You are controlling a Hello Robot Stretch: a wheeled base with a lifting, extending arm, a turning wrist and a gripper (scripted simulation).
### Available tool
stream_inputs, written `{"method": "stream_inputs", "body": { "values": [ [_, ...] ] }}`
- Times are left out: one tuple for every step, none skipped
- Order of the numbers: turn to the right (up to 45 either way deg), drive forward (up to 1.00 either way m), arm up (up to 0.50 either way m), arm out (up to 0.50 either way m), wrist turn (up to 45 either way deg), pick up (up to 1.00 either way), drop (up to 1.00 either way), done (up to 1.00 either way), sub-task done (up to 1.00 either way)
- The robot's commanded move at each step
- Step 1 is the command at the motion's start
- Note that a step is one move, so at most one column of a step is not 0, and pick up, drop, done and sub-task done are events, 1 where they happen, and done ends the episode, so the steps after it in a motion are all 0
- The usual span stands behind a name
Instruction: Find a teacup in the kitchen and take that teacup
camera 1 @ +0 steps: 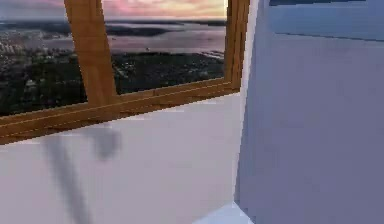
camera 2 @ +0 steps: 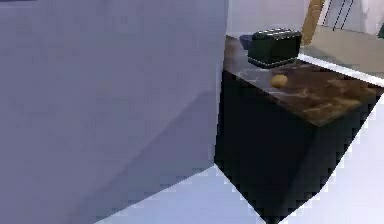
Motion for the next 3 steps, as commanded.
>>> {"method": "stream_inputs", "body": {
  "values": [
    [45.0,0.00,0.00,0.00,0.0,0.00,0.00,0.00,0.00],
    [45.0,0.00,0.00,0.00,0.0,0.00,0.00,0.00,0.00],
    [45.0,0.00,0.00,0.00,0.0,0.00,0.00,0.00,0.00]
  ]
}}
